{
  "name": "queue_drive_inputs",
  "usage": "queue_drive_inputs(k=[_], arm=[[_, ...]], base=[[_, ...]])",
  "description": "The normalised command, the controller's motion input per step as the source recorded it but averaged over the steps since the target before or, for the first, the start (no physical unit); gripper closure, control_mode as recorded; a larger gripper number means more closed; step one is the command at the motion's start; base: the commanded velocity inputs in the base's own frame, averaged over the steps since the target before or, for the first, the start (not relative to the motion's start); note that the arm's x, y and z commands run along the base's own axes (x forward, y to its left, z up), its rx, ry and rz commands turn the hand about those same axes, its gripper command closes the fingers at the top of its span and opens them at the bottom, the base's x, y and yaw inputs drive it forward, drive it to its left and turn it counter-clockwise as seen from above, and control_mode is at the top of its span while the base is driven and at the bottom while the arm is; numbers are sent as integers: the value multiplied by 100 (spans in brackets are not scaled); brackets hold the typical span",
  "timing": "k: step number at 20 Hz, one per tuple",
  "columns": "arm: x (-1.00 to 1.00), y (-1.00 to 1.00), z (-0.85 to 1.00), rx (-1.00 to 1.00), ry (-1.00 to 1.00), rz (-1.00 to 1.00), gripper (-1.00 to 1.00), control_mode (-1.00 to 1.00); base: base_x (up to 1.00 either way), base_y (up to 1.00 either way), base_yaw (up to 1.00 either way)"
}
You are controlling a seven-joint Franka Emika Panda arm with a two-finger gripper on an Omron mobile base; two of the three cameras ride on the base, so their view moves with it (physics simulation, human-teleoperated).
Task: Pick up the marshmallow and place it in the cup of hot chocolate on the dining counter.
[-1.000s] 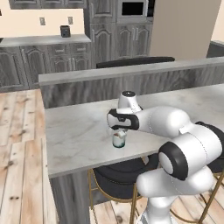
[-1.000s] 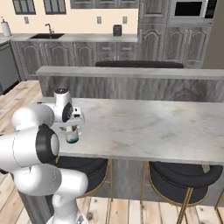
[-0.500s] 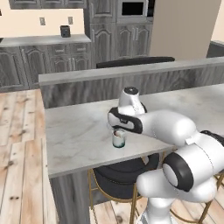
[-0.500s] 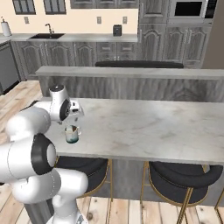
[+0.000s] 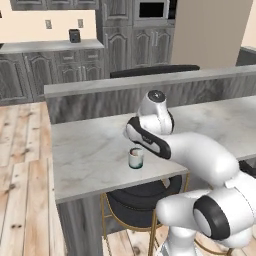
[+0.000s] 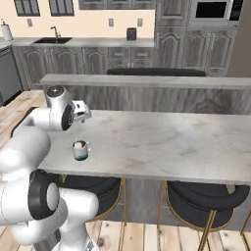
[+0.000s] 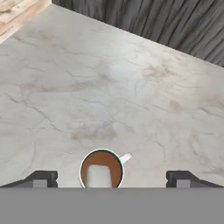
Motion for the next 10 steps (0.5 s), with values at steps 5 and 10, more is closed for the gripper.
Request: queue_drive_inputs(k=[5,10], arm=[[-43,-24,44,3,0,2,-100,-100],[-87,-25,7,1,-1,0,-100,-100]], base=[[0,0,0],[0,0,0]])
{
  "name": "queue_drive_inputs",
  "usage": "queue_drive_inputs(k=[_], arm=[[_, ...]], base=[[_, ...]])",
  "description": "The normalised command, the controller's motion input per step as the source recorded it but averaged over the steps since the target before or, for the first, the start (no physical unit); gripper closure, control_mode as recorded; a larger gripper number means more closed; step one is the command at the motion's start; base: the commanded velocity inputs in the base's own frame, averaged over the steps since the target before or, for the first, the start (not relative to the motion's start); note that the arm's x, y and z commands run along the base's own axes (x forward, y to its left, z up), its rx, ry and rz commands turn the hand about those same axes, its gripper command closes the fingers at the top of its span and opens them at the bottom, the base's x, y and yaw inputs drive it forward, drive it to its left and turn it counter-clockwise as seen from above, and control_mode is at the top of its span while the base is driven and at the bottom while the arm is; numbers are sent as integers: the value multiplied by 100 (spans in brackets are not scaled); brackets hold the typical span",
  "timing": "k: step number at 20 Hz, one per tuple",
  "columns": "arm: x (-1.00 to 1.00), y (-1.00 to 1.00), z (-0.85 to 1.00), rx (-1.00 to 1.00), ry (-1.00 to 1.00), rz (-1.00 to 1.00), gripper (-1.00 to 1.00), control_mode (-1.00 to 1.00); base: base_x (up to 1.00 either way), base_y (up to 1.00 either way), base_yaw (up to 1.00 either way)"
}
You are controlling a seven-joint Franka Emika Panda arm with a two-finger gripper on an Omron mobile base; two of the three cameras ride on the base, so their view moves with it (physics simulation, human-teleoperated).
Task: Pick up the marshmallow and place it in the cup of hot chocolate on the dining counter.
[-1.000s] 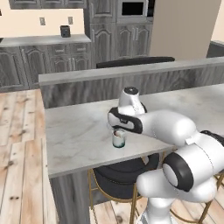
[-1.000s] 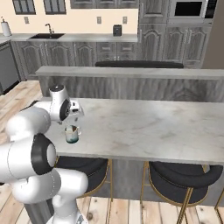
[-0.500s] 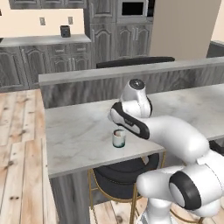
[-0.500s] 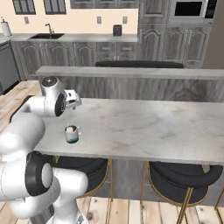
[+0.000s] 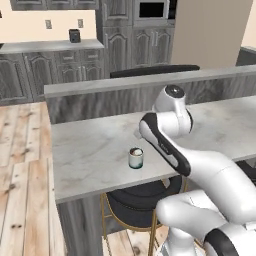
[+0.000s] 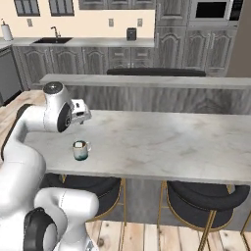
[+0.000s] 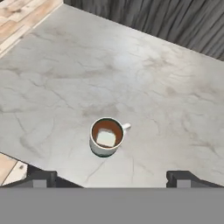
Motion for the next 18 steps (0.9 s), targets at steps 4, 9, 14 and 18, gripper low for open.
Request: queue_drive_inputs(k=[4,9,14,18], arm=[[-82,-29,13,0,-6,0,-100,-100],[-67,-33,61,4,-5,0,-100,-100],[-38,-29,75,9,0,0,-100,-100],[-6,-18,66,11,0,0,-100,-100]], base=[[0,0,0],[0,0,0],[0,0,0],[0,0,0]])
